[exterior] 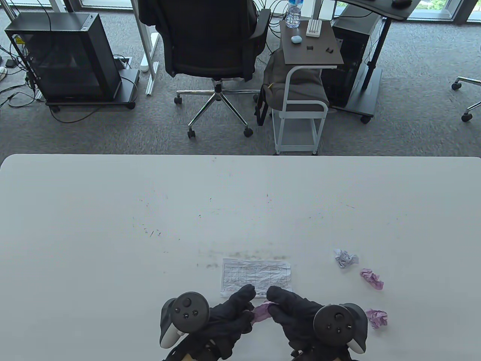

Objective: Flatten crumpled invoices and stack

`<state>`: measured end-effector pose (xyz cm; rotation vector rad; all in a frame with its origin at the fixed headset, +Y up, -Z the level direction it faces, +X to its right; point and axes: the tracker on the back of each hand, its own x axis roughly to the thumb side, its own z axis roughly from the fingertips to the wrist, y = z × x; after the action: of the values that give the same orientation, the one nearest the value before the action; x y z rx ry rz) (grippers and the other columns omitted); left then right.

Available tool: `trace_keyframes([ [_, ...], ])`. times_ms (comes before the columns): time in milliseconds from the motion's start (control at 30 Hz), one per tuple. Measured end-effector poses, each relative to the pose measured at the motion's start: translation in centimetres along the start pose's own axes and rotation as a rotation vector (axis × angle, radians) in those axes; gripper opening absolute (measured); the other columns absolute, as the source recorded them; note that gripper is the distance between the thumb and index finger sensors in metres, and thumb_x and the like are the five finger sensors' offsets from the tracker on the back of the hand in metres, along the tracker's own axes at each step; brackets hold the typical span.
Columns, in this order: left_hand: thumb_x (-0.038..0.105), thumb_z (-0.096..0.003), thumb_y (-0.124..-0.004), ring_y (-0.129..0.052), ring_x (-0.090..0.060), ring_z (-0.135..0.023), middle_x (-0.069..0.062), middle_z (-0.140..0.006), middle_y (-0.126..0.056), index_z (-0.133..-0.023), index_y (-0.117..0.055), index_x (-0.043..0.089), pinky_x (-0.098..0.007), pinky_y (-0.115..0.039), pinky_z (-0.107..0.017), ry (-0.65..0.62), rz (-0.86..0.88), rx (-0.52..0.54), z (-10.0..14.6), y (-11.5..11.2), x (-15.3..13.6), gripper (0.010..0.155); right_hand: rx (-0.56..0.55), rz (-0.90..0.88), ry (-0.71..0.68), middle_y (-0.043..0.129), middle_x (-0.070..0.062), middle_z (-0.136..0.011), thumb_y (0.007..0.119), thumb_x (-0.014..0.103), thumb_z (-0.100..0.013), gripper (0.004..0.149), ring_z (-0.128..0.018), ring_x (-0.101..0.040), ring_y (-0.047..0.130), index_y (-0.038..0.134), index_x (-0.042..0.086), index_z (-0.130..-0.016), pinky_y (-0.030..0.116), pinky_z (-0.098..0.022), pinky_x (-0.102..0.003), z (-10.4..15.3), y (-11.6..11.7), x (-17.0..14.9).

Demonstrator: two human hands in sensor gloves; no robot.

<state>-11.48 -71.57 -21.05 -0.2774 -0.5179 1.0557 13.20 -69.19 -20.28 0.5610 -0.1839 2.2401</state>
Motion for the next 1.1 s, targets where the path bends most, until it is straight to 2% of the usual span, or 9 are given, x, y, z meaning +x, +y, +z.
trace_keyframes([
  [167,0.022,-0.0594,-0.065,-0.099,-0.02,-0.041,-0.02,-0.075,-0.086,-0.105,-0.065,0.003,-0.047,-0.087,-0.038,0.044,0.071,-0.009,-0.2,0.1,-0.9,0.049,0.024,-0.007,0.043,0.095,-0.016,-0.067,0.08,0.031,-0.052,0.041,-0.041,-0.022,0.1,0.074,0.01,-0.087,0.09,-0.029,-0.039,0.0,-0.2,-0.7],
  [300,0.023,-0.0586,-0.071,-0.098,-0.023,-0.046,-0.019,-0.08,-0.084,-0.105,-0.065,0.004,-0.049,-0.086,-0.042,0.036,-0.019,0.033,-0.2,0.6,-0.9,0.051,0.037,0.019,0.057,0.093,-0.022,-0.076,0.08,0.031,-0.053,0.041,-0.05,-0.029,0.101,0.074,0.011,-0.087,0.09,-0.034,-0.042,0.1,-0.2,-0.7],
  [400,0.02,-0.0576,-0.074,-0.097,-0.028,-0.054,-0.02,-0.086,-0.08,-0.107,-0.063,0.006,-0.053,-0.083,-0.046,0.034,-0.068,-0.023,-0.3,0.5,-0.7,0.052,0.029,-0.012,0.053,0.088,-0.027,-0.082,0.079,0.03,-0.053,0.041,-0.053,-0.031,0.1,0.072,0.01,-0.088,0.09,-0.036,-0.044,0.0,-0.1,-0.7],
  [500,0.021,-0.0586,-0.077,-0.077,-0.047,-0.083,-0.025,-0.105,-0.051,-0.113,-0.048,0.011,-0.063,-0.069,-0.059,0.069,-0.151,-0.21,-0.5,-0.1,-0.8,0.062,0.026,-0.048,0.037,0.09,-0.024,-0.077,0.08,0.027,-0.052,0.042,-0.05,-0.027,0.1,0.071,0.01,-0.089,0.09,-0.034,-0.042,0.0,-0.2,-0.7],
  [633,0.045,-0.0562,-0.08,-0.051,-0.059,-0.097,-0.028,-0.112,-0.022,-0.116,-0.037,0.009,-0.066,-0.06,-0.064,0.024,-0.137,-0.185,-0.6,-0.3,-0.7,0.082,0.051,-0.019,-0.013,0.091,-0.019,-0.076,0.082,0.027,-0.051,0.044,-0.049,-0.025,0.099,0.069,0.011,-0.091,0.089,-0.035,-0.042,0.1,0.2,-0.2],
  [733,0.043,-0.0555,-0.082,-0.053,-0.058,-0.099,-0.028,-0.112,-0.029,-0.111,-0.048,0.004,-0.067,-0.06,-0.064,-0.012,-0.136,-0.197,-0.7,-0.6,-0.7,0.076,0.041,0.01,-0.044,0.09,-0.017,-0.077,0.082,0.027,-0.051,0.047,-0.05,-0.025,0.098,0.067,0.011,-0.092,0.089,-0.035,-0.042,0.0,0.7,0.4],
  [867,0.025,-0.0568,-0.081,-0.079,-0.051,-0.089,-0.027,-0.105,-0.06,-0.099,-0.065,0.015,-0.064,-0.07,-0.059,-0.009,-0.057,-0.131,-0.8,-0.2,-1.2,0.047,0.02,0.003,-0.054,0.089,-0.017,-0.078,0.082,0.027,-0.051,0.047,-0.051,-0.025,0.098,0.066,0.011,-0.093,0.089,-0.036,-0.042,0.0,0.8,0.5],
  [1033,0.019,-0.0564,-0.08,-0.096,-0.039,-0.072,-0.015,-0.09,-0.081,-0.101,-0.066,0.02,-0.058,-0.079,-0.054,-0.033,0.019,0.01,-0.4,0.9,-1.2,0.046,0.031,0.027,-0.005,0.09,-0.018,-0.078,0.082,0.026,-0.051,0.042,-0.051,-0.027,0.099,0.071,0.013,-0.089,0.089,-0.036,-0.043,-0.1,0.4,-0.1],
  [1100,0.018,-0.0561,-0.081,-0.097,-0.036,-0.067,-0.015,-0.088,-0.081,-0.101,-0.066,0.021,-0.057,-0.08,-0.052,-0.049,-0.033,0.045,-0.2,1.3,-0.9,0.047,0.129,0.045,0.047,0.087,-0.021,-0.083,0.082,0.026,-0.051,0.042,-0.056,-0.03,0.097,0.071,0.013,-0.09,0.088,-0.039,-0.046,-0.1,0.5,-0.5],
])
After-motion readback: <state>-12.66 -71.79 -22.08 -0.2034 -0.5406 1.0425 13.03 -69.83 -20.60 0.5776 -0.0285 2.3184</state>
